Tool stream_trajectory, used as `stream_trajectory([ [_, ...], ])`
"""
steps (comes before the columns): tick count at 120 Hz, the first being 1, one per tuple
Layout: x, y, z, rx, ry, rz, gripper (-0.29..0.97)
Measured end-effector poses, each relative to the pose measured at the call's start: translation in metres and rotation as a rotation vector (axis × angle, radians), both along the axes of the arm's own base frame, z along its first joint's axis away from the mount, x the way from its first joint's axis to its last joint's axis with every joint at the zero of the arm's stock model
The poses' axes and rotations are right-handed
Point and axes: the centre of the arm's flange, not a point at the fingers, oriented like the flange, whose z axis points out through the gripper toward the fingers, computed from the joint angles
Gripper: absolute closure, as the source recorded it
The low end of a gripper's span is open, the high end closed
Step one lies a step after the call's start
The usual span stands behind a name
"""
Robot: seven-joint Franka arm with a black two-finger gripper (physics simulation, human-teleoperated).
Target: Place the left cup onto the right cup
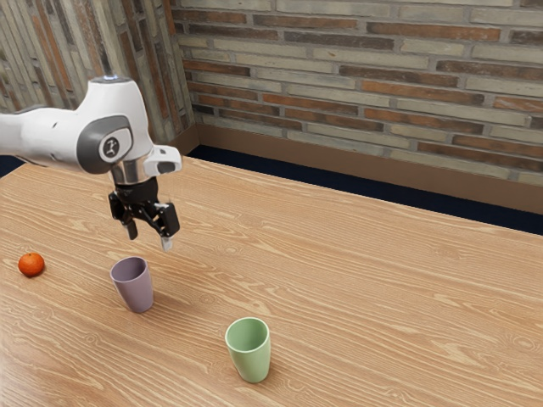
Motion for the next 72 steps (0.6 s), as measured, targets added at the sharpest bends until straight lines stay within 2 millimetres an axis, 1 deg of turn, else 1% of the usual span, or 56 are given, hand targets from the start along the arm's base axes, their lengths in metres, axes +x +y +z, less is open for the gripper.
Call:
stream_trajectory([
  [8,-0.001,0.001,-0.005,-0.001,0.002,0.000,0.02],
  [18,-0.005,0.003,-0.017,-0.001,0.011,0.005,0.02],
  [28,-0.006,0.008,-0.023,-0.001,0.012,0.012,0.02],
  [37,-0.011,0.011,-0.033,-0.002,0.019,0.018,0.02],
  [72,-0.018,0.028,-0.056,0.008,0.027,0.036,0.03],
])
